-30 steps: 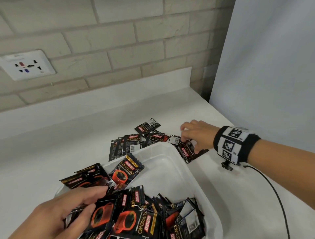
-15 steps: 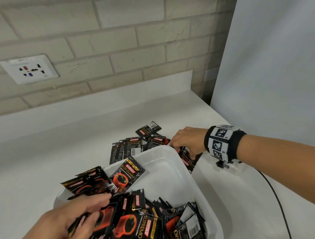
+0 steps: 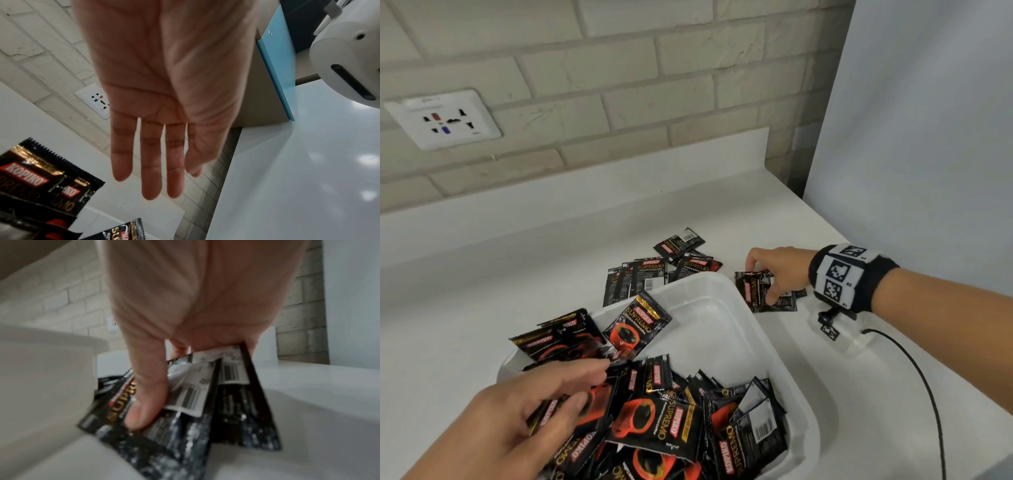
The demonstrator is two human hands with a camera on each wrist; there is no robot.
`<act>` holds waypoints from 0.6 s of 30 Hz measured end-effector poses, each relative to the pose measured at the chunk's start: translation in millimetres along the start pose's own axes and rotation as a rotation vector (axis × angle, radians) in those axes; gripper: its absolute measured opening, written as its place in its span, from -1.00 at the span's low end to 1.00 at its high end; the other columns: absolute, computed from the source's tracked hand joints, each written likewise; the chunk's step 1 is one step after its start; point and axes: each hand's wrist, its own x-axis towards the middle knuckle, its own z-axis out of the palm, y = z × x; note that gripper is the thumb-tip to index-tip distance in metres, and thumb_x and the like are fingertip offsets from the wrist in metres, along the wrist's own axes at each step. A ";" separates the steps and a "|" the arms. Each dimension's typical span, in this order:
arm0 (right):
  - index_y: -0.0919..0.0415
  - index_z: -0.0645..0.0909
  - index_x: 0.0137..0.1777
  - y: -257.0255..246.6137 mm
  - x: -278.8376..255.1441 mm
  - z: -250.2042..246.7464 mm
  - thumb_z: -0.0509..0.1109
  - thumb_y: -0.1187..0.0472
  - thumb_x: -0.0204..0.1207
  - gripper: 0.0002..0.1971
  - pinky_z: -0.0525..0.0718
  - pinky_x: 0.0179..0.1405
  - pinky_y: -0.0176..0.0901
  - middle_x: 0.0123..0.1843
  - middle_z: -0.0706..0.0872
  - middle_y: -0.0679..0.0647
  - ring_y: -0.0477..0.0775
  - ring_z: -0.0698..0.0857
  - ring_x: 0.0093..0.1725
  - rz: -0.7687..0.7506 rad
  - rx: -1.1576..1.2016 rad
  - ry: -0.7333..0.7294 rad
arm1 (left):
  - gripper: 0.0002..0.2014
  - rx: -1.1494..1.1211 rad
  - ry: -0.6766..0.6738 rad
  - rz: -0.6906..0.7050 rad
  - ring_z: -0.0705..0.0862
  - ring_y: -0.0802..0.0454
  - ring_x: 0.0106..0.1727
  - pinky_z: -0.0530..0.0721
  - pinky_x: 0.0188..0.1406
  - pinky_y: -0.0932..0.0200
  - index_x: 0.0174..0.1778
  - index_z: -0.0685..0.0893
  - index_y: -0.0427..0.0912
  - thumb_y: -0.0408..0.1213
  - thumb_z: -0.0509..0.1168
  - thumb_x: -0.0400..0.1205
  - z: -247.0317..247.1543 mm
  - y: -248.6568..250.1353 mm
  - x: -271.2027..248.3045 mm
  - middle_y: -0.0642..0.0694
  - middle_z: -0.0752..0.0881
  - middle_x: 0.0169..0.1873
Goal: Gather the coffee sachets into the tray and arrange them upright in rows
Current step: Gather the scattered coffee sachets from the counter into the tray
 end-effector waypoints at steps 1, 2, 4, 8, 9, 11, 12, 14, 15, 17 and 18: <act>0.11 0.37 0.32 1.6 -5.0 0.4 0.49 0.20 0.42 -0.49 0.45 -0.06 -0.21 0.30 0.58 0.13 0.03 0.53 0.02 -0.002 0.045 0.028 | -0.80 0.031 0.017 0.028 0.72 0.44 -0.07 0.47 0.00 0.71 -0.06 0.64 0.57 0.07 0.36 0.49 0.1 -5.3 0.5 0.36 0.78 -0.21; 0.14 0.40 0.32 2.1 -11.5 -0.6 0.44 0.21 0.47 -0.55 0.43 -0.06 -0.22 0.28 0.57 0.13 0.00 0.50 0.01 -0.007 0.068 0.080 | -0.79 0.071 0.026 0.068 0.72 0.45 -0.07 0.47 0.01 0.70 -0.04 0.63 0.57 0.13 0.34 0.46 -0.3 -7.5 -0.9 0.38 0.77 -0.20; 0.16 0.45 0.25 -0.3 -29.0 -5.6 0.36 0.22 0.54 -0.69 0.37 -0.12 -0.26 0.16 0.56 0.10 -0.02 0.47 -0.01 -0.053 0.142 0.218 | -0.68 0.082 0.020 0.077 0.71 0.45 -0.05 0.48 0.03 0.68 0.01 0.61 0.57 0.35 0.22 0.33 -2.6 -11.0 -3.1 0.39 0.77 -0.18; -0.11 0.40 -0.08 -30.9 -84.0 -16.1 0.39 0.20 0.53 -0.78 0.50 -0.19 -0.37 -0.10 0.61 -0.16 -0.20 0.59 -0.16 -0.294 0.429 0.340 | -0.56 0.046 -0.001 0.039 0.71 0.45 -0.02 0.49 0.06 0.64 -0.02 0.61 0.58 0.54 0.16 0.24 -2.1 -14.7 -2.3 0.37 0.78 -0.17; -0.11 0.42 -0.08 -43.2 -98.2 -15.4 0.42 0.17 0.50 -0.79 0.50 -0.15 -0.41 -0.11 0.62 -0.20 -0.26 0.60 -0.14 -0.386 0.415 0.338 | -0.62 0.040 0.004 0.031 0.71 0.45 -0.03 0.50 0.06 0.64 -0.03 0.61 0.59 0.47 0.20 0.25 -1.3 -12.0 -0.7 0.36 0.78 -0.18; -0.07 0.51 -0.02 -66.2 -120.4 -6.6 0.40 0.09 0.45 -0.84 0.48 -0.11 -0.46 -0.12 0.63 -0.21 -0.32 0.57 -0.11 -0.575 0.332 0.261 | -0.78 0.036 0.015 0.041 0.70 0.48 -0.04 0.48 0.04 0.67 -0.06 0.61 0.61 0.22 0.32 0.39 0.7 -6.8 4.6 0.37 0.78 -0.21; -0.01 0.55 0.04 -75.8 -127.0 0.6 0.38 0.07 0.46 -0.83 0.48 -0.08 -0.42 -0.10 0.64 -0.18 -0.28 0.56 -0.09 -0.635 0.266 0.199 | -0.76 0.028 0.016 0.048 0.69 0.49 -0.05 0.46 0.02 0.71 -0.08 0.60 0.63 0.07 0.36 0.48 2.2 -5.2 6.8 0.37 0.78 -0.22; 0.05 0.54 0.17 -88.3 -132.4 17.4 0.33 0.07 0.55 -0.78 0.47 0.01 -0.29 0.00 0.62 -0.11 -0.20 0.53 -0.03 -0.666 0.118 0.060 | -0.66 0.041 0.011 0.073 0.69 0.50 -0.06 0.43 0.00 0.74 -0.11 0.60 0.65 -0.07 0.35 0.47 3.8 -2.6 7.8 0.38 0.77 -0.22; 0.05 0.51 0.21 -91.7 -132.3 26.0 0.31 0.09 0.57 -0.76 0.47 0.05 -0.23 0.06 0.60 -0.08 -0.16 0.51 0.03 -0.653 0.060 0.008 | -0.69 0.057 0.008 0.090 0.69 0.50 -0.06 0.43 0.00 0.74 -0.09 0.60 0.65 -0.02 0.36 0.49 3.4 -1.3 8.1 0.39 0.77 -0.21; 0.06 0.47 0.28 -93.1 -129.6 42.5 0.29 0.13 0.58 -0.72 0.50 0.10 -0.09 0.15 0.57 -0.02 -0.05 0.51 0.14 -0.631 -0.013 -0.064 | -0.71 0.059 -0.010 0.098 0.69 0.50 -0.05 0.46 -0.01 0.72 -0.06 0.59 0.64 0.02 0.38 0.49 2.8 -1.9 7.7 0.40 0.77 -0.20; 0.07 0.45 0.31 -92.7 -127.5 49.4 0.29 0.15 0.57 -0.69 0.52 0.10 -0.02 0.19 0.55 0.01 0.01 0.51 0.18 -0.631 -0.045 -0.090 | -0.67 0.049 -0.005 0.094 0.69 0.50 -0.05 0.47 -0.02 0.71 -0.07 0.59 0.64 -0.03 0.39 0.50 1.7 -3.2 6.8 0.39 0.77 -0.20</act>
